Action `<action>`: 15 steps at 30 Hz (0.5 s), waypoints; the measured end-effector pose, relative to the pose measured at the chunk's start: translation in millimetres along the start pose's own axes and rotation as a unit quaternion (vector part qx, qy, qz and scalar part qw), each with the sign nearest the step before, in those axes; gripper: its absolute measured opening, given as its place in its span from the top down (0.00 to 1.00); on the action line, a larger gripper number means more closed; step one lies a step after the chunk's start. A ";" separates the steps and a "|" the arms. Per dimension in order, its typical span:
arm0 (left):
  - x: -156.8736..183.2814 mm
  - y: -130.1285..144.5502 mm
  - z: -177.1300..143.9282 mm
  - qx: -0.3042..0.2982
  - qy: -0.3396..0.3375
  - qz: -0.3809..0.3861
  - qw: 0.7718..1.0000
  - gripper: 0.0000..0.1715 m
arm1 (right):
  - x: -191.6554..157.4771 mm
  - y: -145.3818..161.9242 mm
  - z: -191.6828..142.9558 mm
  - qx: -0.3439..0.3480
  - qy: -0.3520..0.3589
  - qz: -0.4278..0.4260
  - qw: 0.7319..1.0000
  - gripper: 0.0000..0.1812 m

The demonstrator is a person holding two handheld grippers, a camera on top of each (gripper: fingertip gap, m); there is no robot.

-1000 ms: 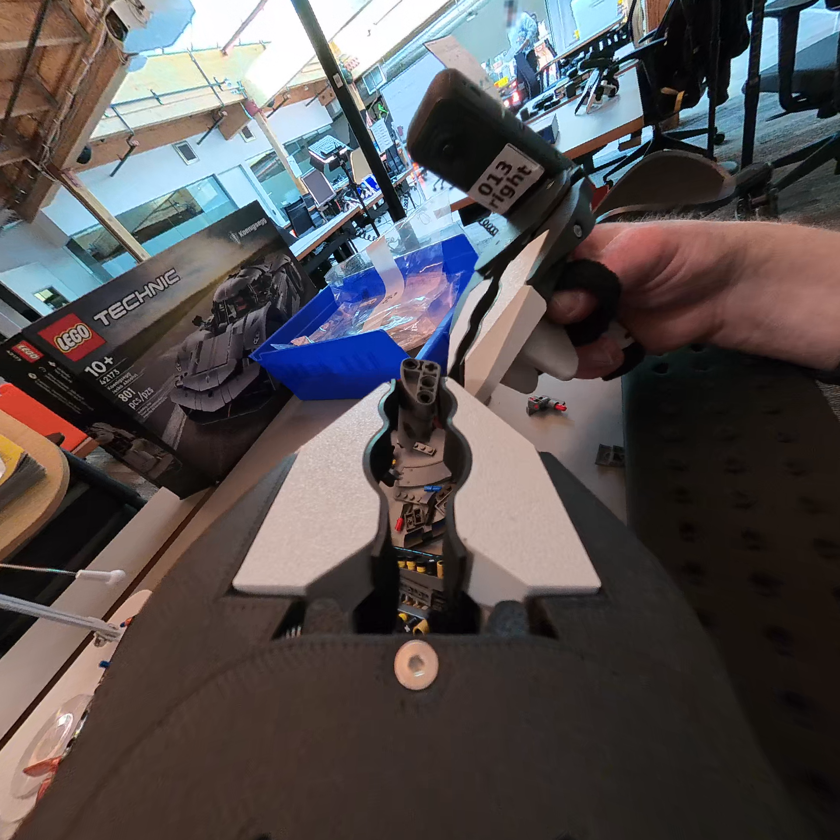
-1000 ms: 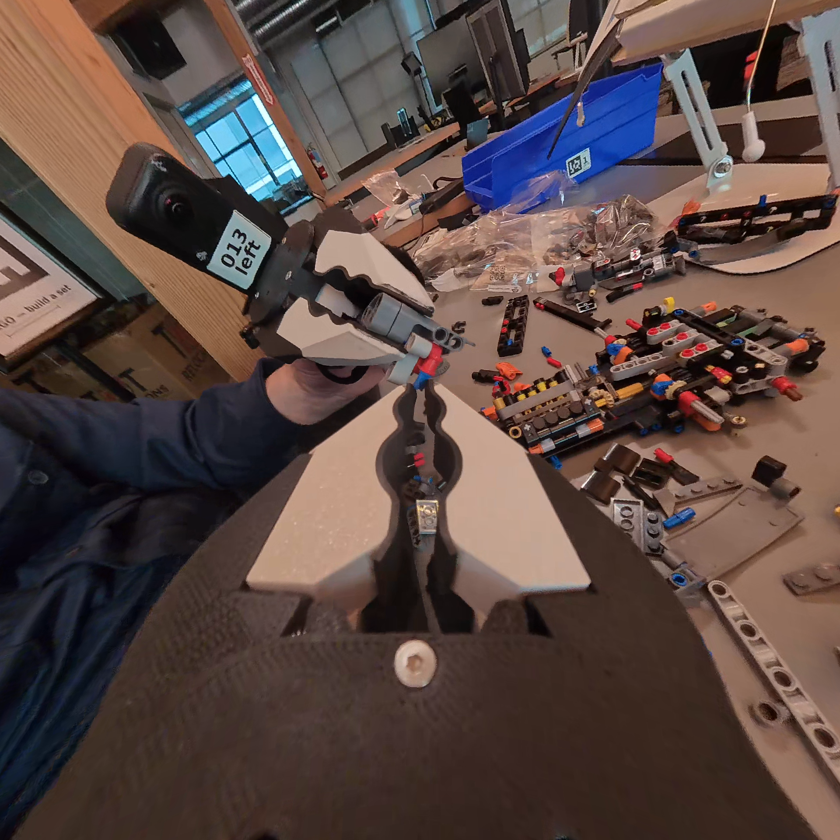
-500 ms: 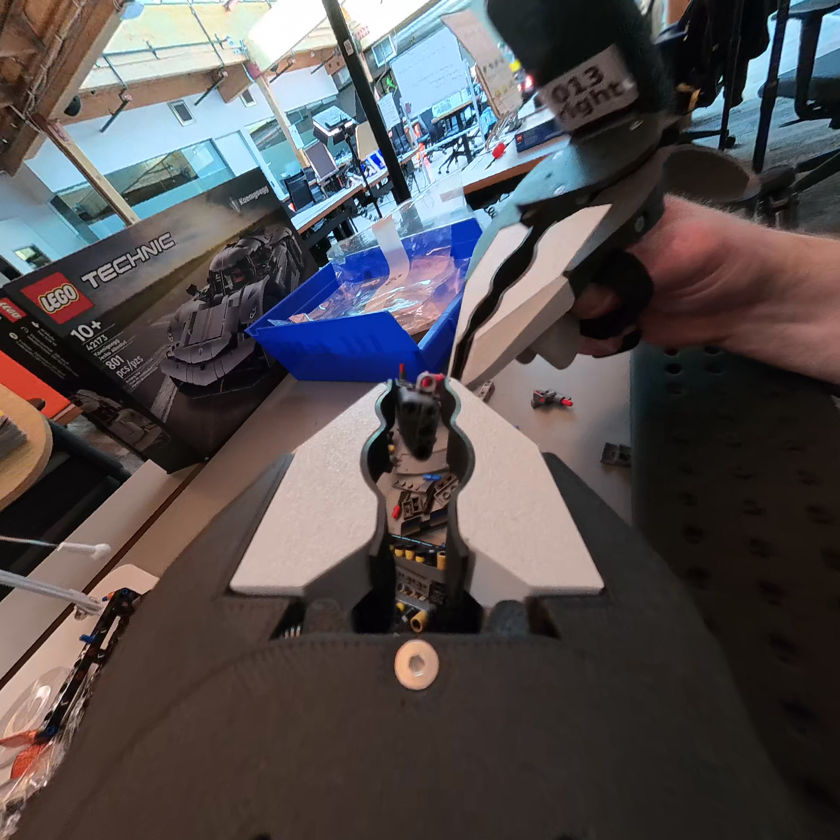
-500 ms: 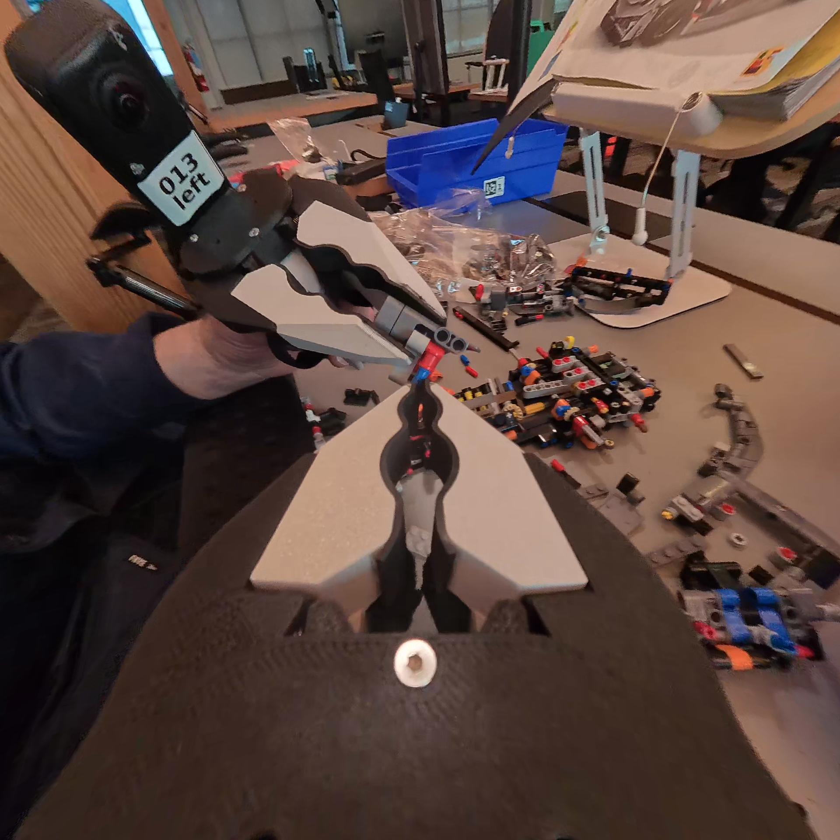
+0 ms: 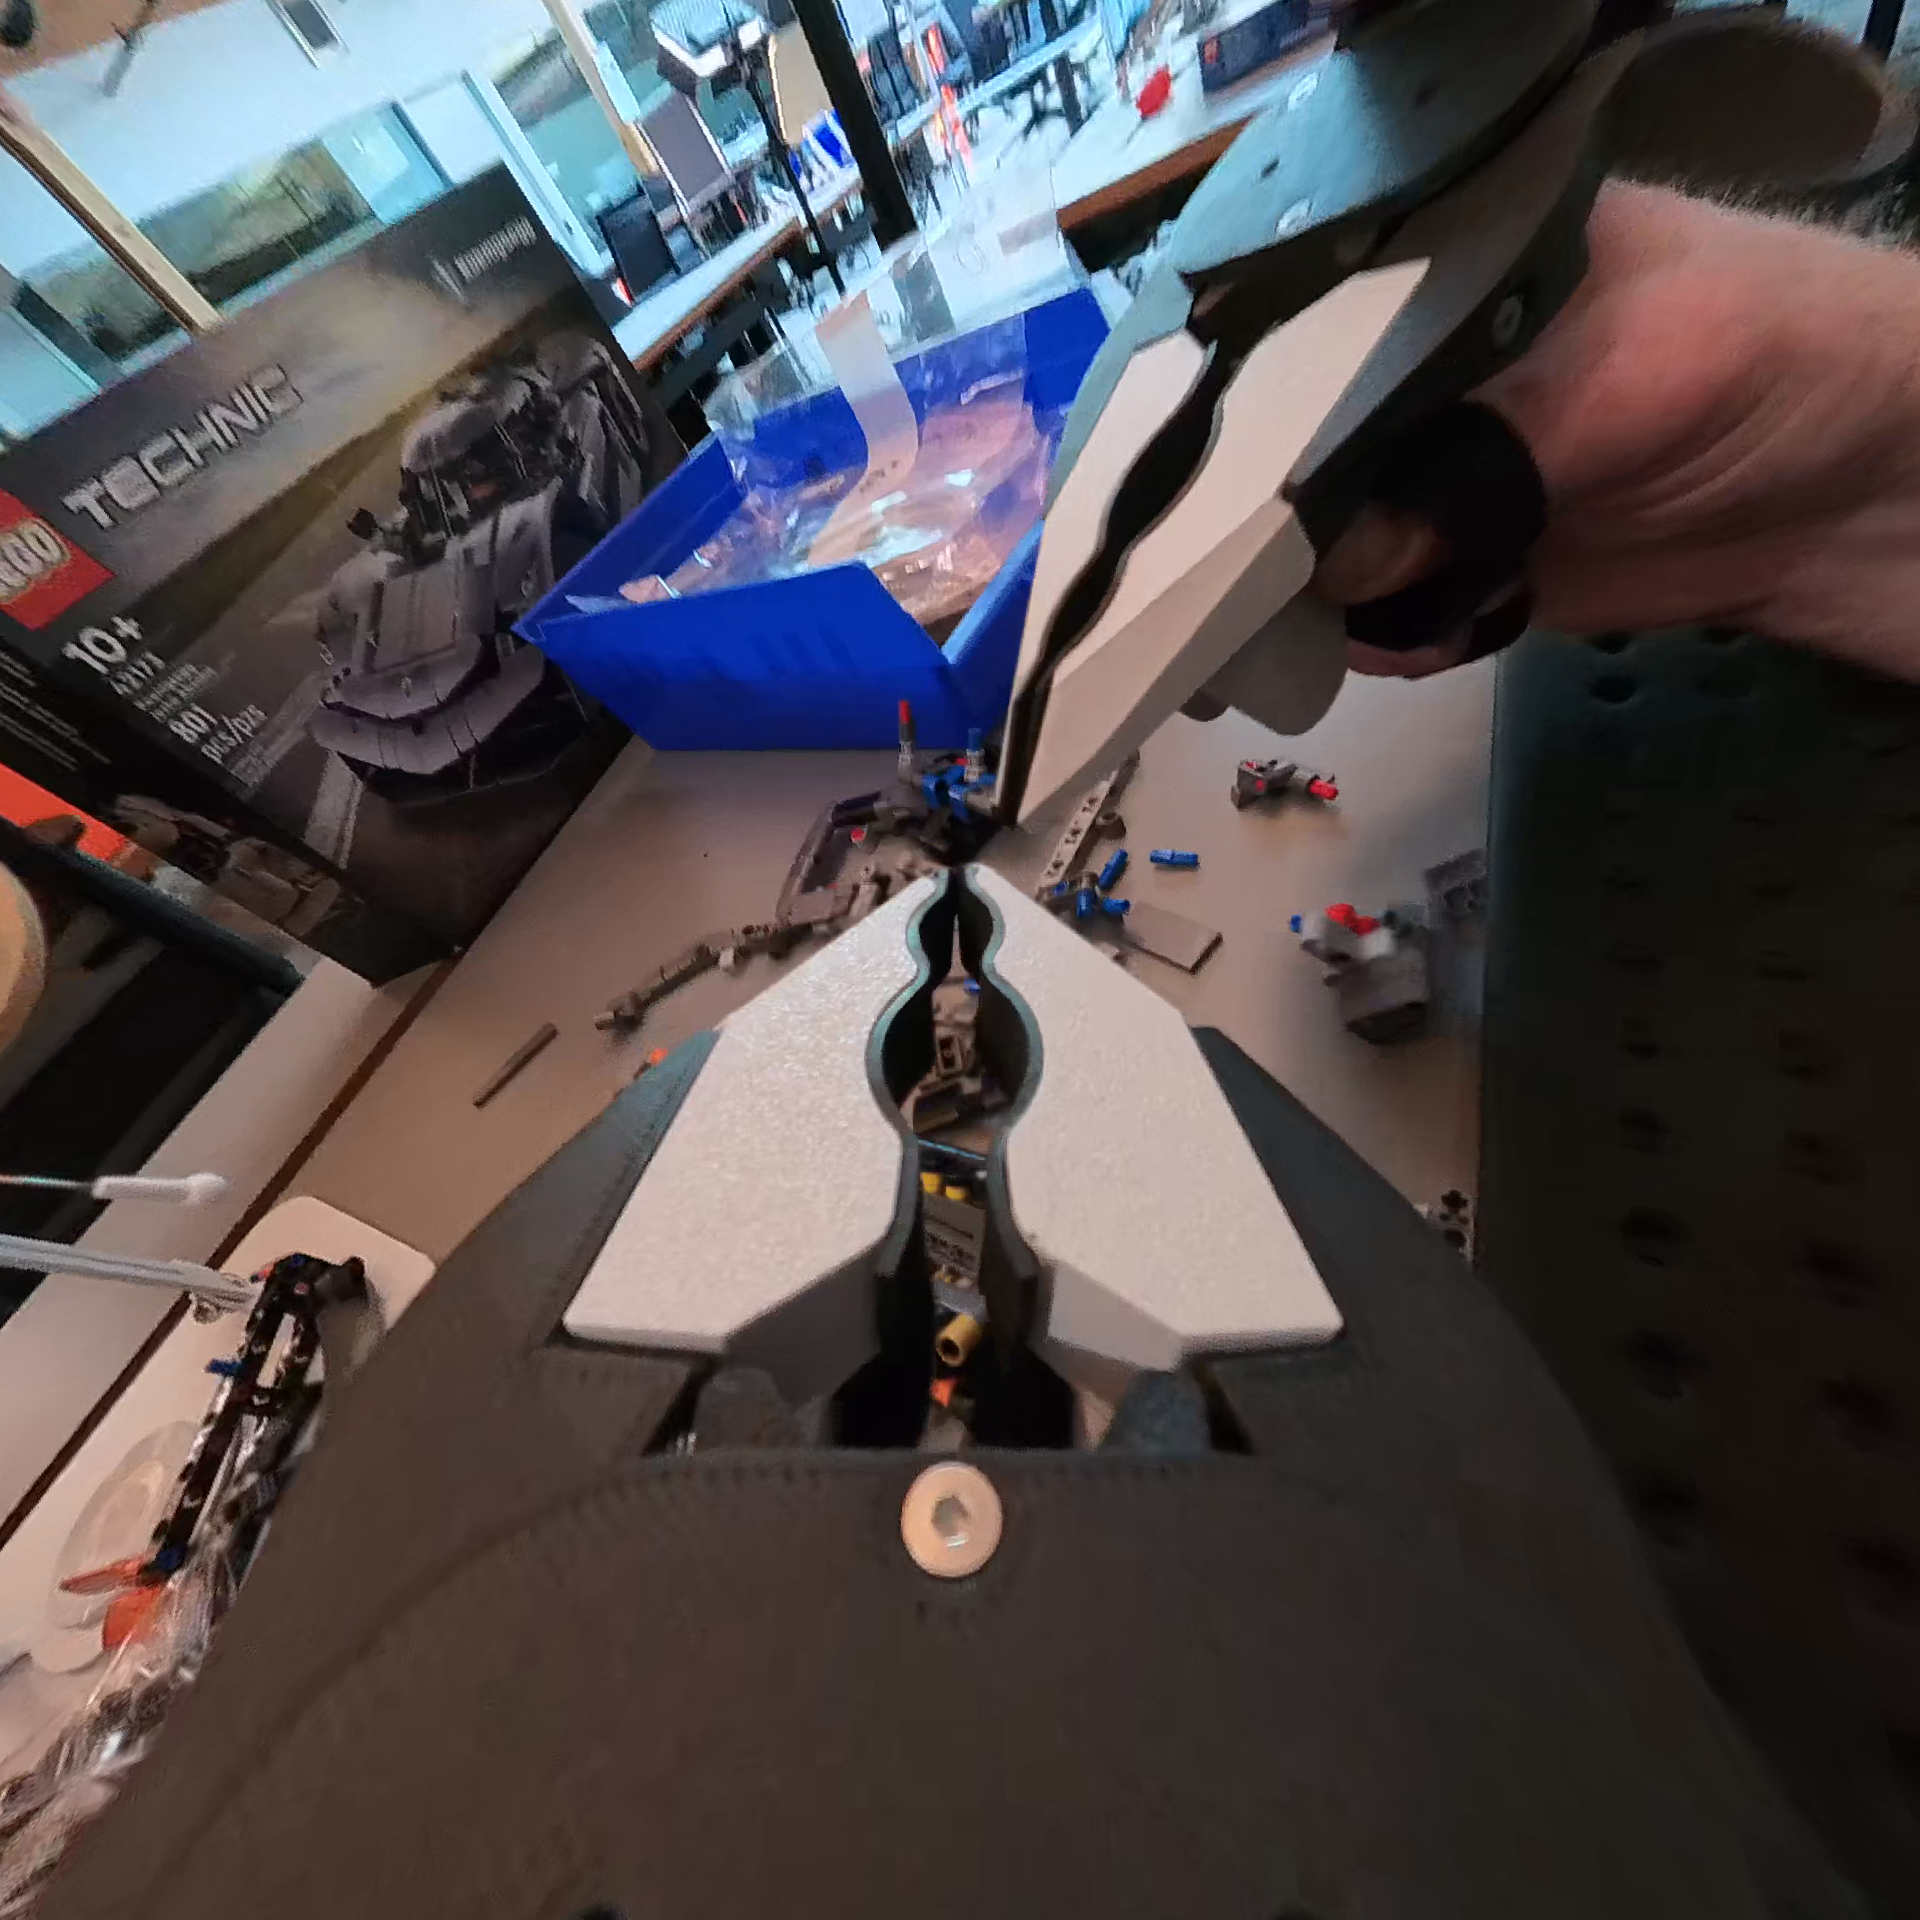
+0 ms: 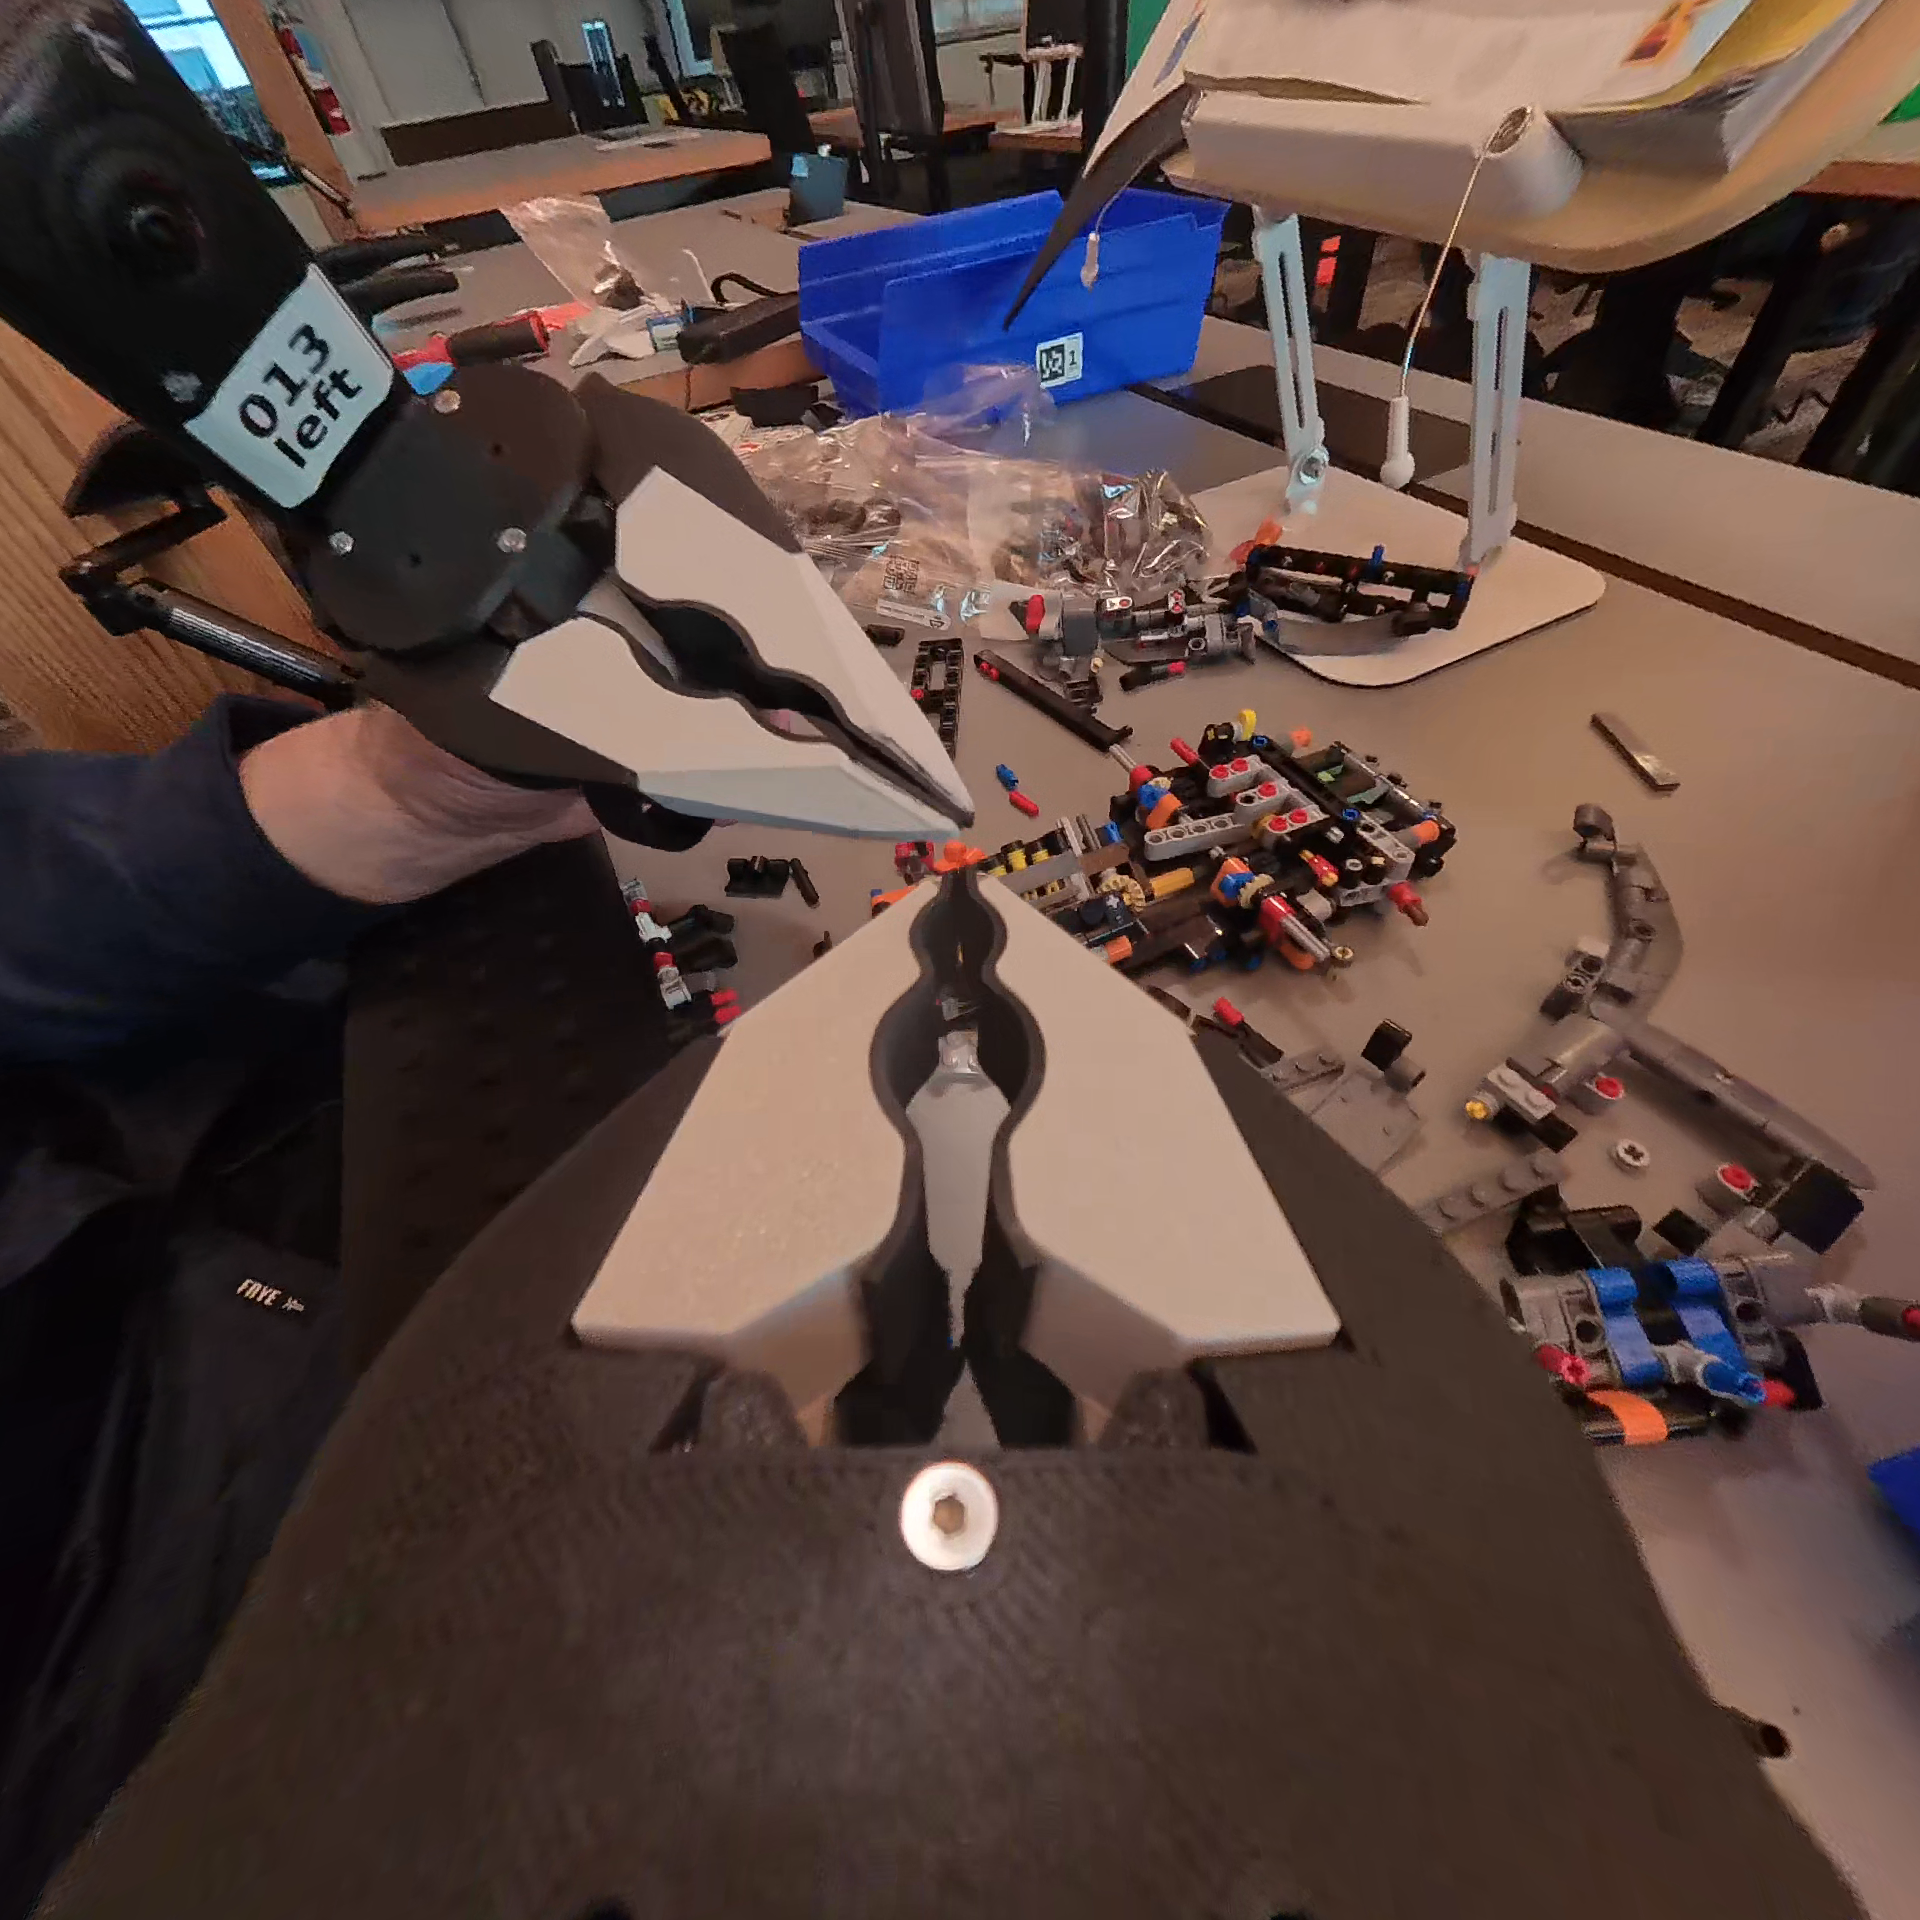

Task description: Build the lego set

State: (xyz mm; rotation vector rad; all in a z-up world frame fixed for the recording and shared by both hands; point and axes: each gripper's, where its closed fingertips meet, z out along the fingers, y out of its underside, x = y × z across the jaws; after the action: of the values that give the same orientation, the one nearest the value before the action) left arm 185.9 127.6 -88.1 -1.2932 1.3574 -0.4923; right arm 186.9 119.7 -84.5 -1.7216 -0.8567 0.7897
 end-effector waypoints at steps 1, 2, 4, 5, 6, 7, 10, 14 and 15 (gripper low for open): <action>0.4 2.7 1.2 -0.009 0.000 0.002 1.000 1.00 | 0.0 0.4 0.0 0.000 -0.001 0.002 1.000 1.00; 1.1 1.4 1.1 -0.007 -0.001 0.007 1.000 1.00 | 0.9 0.6 0.0 0.000 0.001 0.003 1.000 1.00; 6.2 -2.5 0.7 0.004 0.013 0.000 1.000 1.00 | 2.2 0.6 -0.7 0.001 0.003 0.005 1.000 1.00; 7.4 -1.4 1.1 0.001 0.017 -0.001 1.000 1.00 | 2.5 -0.5 -1.6 0.004 0.004 0.005 1.000 1.00; 9.7 -0.6 1.7 -0.001 0.023 0.002 1.000 1.00 | 3.4 -2.2 -3.4 0.008 0.008 0.004 1.000 1.00; 13.2 0.3 3.0 -0.004 0.032 0.003 0.999 1.00 | 4.3 -3.6 -5.4 0.011 0.011 0.005 1.000 1.00; 23.6 9.2 9.7 -0.031 0.052 0.010 0.998 0.98 | 6.7 2.4 -11.0 -0.010 0.012 0.014 1.000 1.00; 27.6 16.1 13.9 -0.050 0.063 0.013 0.997 0.98 | 5.9 29.7 -25.6 -0.108 0.021 0.012 0.994 0.93; 30.4 15.0 13.5 -0.047 0.074 0.007 0.996 0.98 | 4.5 38.2 -29.8 -0.138 0.026 0.010 0.990 0.92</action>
State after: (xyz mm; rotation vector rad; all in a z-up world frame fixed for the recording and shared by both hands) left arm 199.4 110.9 -117.6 -1.3434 1.5275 -0.5295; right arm 220.6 100.0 -113.5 -1.9868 -0.9486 0.6581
